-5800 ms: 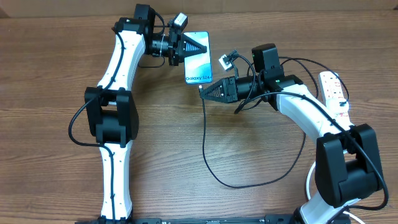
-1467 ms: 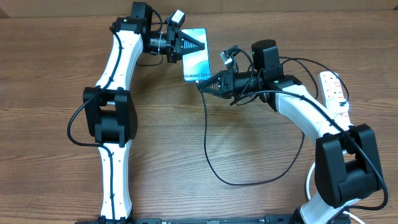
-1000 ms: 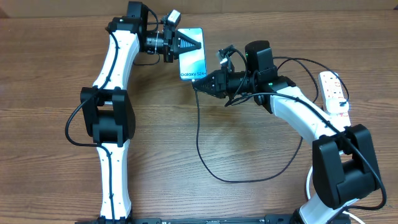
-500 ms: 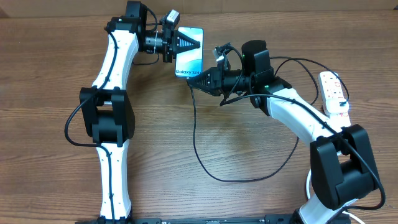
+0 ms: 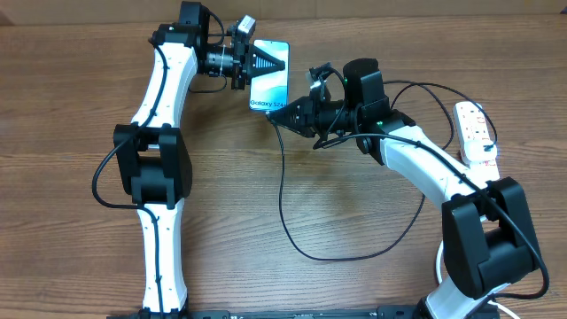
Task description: Plug charger to phone and switch on socket
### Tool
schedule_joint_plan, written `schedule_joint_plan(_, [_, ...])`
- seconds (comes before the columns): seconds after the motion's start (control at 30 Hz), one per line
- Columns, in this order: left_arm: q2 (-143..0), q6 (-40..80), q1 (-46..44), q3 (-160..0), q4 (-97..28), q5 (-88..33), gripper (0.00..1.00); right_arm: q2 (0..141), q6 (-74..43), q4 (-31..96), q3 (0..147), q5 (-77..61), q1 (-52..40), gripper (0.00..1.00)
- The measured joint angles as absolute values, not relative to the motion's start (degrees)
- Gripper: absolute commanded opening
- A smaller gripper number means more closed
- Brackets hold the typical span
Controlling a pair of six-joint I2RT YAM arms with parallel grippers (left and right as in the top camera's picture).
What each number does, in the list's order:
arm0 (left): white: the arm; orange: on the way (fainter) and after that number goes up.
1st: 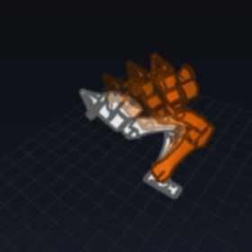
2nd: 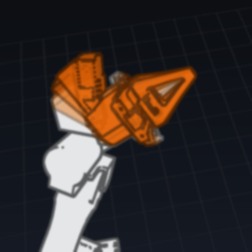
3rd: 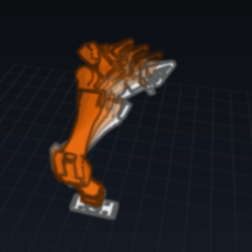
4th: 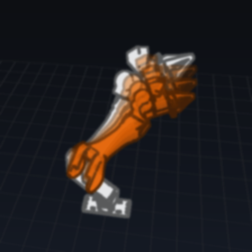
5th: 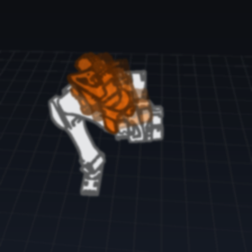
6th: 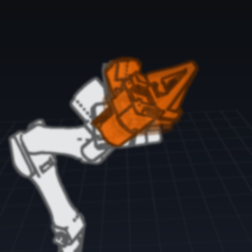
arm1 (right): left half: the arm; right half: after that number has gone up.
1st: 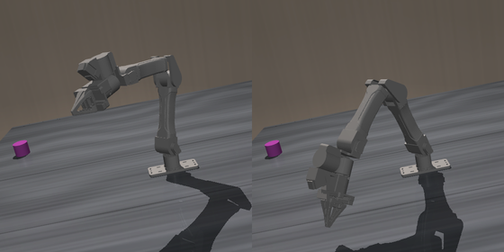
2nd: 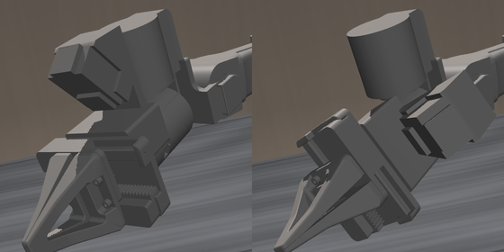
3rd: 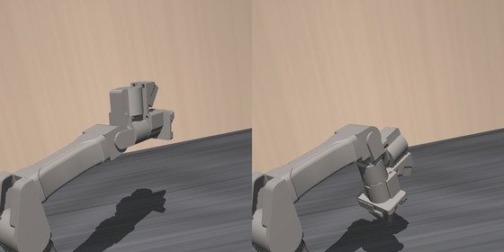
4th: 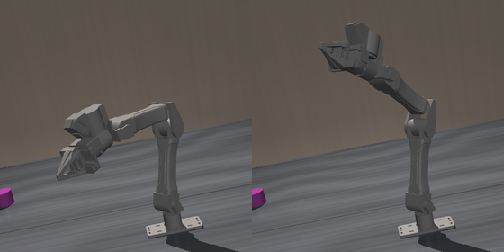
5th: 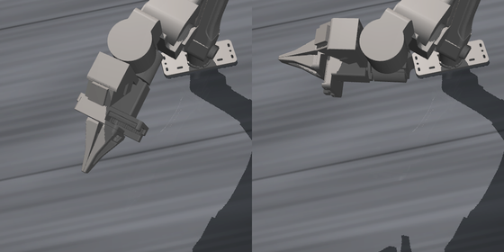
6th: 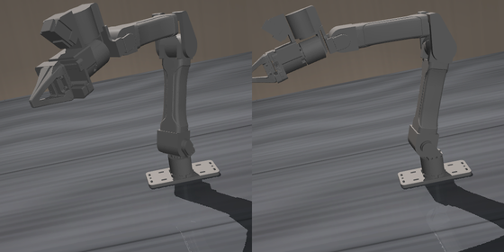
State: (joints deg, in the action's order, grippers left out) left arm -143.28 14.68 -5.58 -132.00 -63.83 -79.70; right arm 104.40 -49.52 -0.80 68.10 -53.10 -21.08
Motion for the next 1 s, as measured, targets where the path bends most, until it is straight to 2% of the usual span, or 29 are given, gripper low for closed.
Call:
schedule_joint_plan(0.17, [-143.3,15.4,-5.6,-132.0,-63.9,-78.8,0.04,104.4,-50.0,-0.7,68.1,-52.3,-21.0,0.24])
schedule_joint_plan(0.3, [-143.3,16.2,-6.0,-132.0,-65.7,-79.5,0.04,104.4,-49.9,-2.0,68.2,-49.1,-20.5,0.33])
schedule_joint_plan(0.43, [-143.3,16.4,-7.9,-132.0,-66.0,-80.1,0.04,104.3,-49.8,-2.3,68.3,-47.5,-18.7,0.34])
schedule_joint_plan(0.47, [-143.3,16.4,-8.2,-132.0,-66.0,-80.2,0.04,104.3,-49.9,-2.3,68.3,-47.5,-18.5,0.43])
schedule_joint_plan(0.53, [-143.3,16.4,-8.7,-132.0,-66.0,-80.0,0.04,104.3,-49.5,-1.8,68.4,-47.7,-18.5,0.51])
schedule_joint_plan(0.8, [-143.4,16.0,-7.7,-131.9,-64.7,-76.4,0.04,104.0,-40.8,13.3,69.6,-46.7,-18.4,0.52])
schedule_joint_plan(0.93, [-143.4,17.0,-5.1,-131.9,-64.4,-73.5,0.04,103.2,-35.6,22.1,69.7,-41.5,-19.0,0.56])
schedule_joint_plan(1.0, [-143.4,17.9,-3.3,-131.9,-64.5,-73.0,0.04,103.4,-34.0,24.0,69.7,-37.3,-20.2,0.53])
